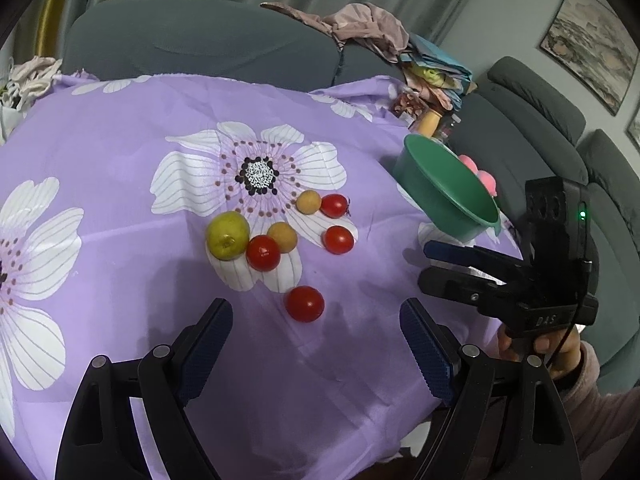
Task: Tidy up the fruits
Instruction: 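Move the left gripper back over the remaining fruit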
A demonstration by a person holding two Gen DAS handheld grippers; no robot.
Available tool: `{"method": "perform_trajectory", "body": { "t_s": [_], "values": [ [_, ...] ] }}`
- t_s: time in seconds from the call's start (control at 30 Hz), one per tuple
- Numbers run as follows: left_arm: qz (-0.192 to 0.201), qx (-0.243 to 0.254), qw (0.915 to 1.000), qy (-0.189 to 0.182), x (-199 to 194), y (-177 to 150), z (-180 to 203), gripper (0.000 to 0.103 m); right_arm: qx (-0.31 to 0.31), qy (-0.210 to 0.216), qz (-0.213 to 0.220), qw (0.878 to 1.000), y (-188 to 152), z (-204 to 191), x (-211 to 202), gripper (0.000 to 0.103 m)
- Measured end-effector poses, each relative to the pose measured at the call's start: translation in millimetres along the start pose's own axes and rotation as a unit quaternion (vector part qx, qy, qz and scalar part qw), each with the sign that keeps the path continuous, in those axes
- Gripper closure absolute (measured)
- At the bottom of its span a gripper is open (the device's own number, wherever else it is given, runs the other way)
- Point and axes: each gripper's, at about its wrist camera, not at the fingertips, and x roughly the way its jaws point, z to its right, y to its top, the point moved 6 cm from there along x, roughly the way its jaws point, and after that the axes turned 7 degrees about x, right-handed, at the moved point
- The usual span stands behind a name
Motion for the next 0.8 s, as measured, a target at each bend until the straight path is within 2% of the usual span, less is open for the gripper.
{"method": "perform_trajectory", "body": {
  "t_s": [0.33,0.47,0.67,0.8],
  "values": [
    [0.009,-0.003,0.9999,-0.001,-1.7,4.2,-16.2,0.018,-0.008,-0.011,-0.015,1.0,4.5,-6.6,18.9,0.009],
    [0.011,-0.001,0.9999,0.011,-0.7,9.1,-23.4,0.018,-0.008,-0.02,-0.015,1.0,9.8,-5.5,21.8,0.009],
    [0.006,0.011,0.9988,0.048,4.7,18.0,-31.5,0.018,-0.014,-0.049,-0.017,0.999,16.5,0.6,28.1,0.01],
    [0.001,0.017,0.9989,0.045,10.3,22.3,-30.6,0.018,-0.002,-0.052,-0.015,0.999,21.5,6.8,29.2,0.01]
  ]
}}
